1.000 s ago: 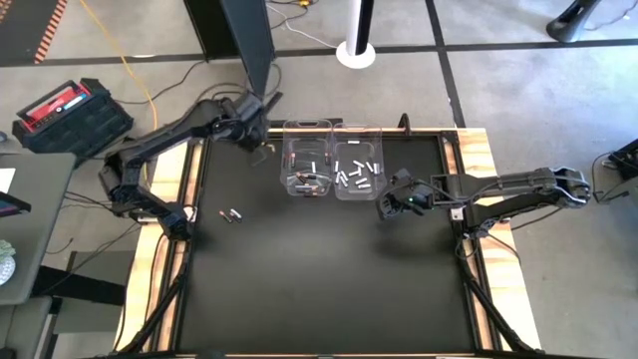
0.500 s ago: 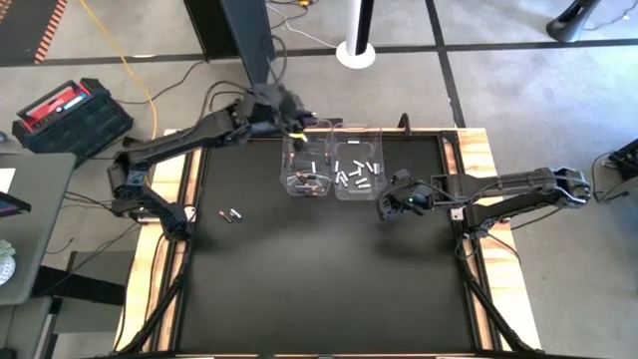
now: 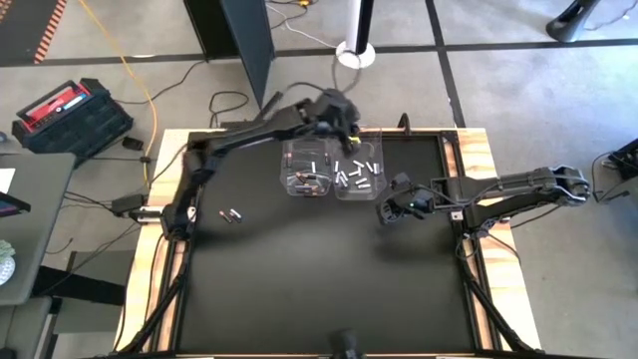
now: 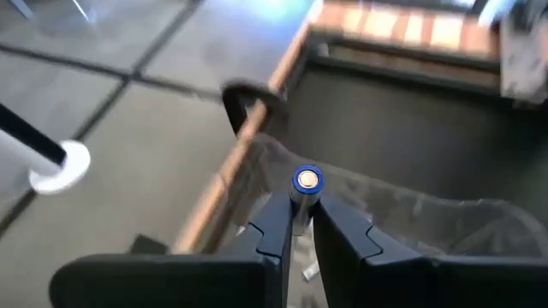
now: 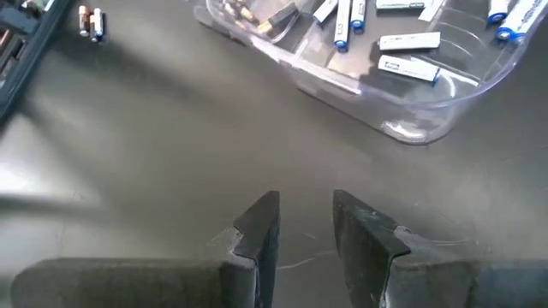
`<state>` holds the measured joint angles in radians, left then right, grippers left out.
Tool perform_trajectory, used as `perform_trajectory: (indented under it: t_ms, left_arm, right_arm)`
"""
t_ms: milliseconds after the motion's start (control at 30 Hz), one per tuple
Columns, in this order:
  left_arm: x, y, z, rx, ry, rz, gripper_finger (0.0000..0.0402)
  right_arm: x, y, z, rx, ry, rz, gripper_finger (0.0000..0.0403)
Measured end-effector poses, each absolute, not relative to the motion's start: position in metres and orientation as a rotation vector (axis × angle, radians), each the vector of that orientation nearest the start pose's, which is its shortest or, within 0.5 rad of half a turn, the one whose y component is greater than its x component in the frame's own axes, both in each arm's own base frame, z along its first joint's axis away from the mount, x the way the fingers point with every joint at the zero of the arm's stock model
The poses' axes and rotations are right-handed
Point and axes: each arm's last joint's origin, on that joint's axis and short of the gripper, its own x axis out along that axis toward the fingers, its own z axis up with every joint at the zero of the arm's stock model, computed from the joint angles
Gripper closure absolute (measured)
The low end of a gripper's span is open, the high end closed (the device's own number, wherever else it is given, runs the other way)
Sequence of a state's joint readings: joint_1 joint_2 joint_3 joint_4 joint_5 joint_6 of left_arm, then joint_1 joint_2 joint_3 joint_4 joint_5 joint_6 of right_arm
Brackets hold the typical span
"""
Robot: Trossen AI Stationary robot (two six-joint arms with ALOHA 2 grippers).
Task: Sort batteries
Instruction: Put the white battery into the right transparent bin
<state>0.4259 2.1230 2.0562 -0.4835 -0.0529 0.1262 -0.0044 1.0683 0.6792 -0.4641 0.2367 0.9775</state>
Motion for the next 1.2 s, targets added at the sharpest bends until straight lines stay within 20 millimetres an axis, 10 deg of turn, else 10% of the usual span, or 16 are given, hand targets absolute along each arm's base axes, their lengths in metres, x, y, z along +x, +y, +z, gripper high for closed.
perform_trajectory:
  t_ms: [367, 1200]
  left_arm:
    - [0.498, 0.208, 0.240, 0.014, 0.790, 0.365, 0.0368]
    - [0.506, 0.209, 0.196, 0.007, 0.888, 0.414, 0.0368]
  right_arm:
    - [0.205, 0.002, 0.225, 0.793, 0.686, -0.577, 0.0276]
    - [0.204, 0.005, 0.224, 0.777, 0.708, -0.567, 0.0276]
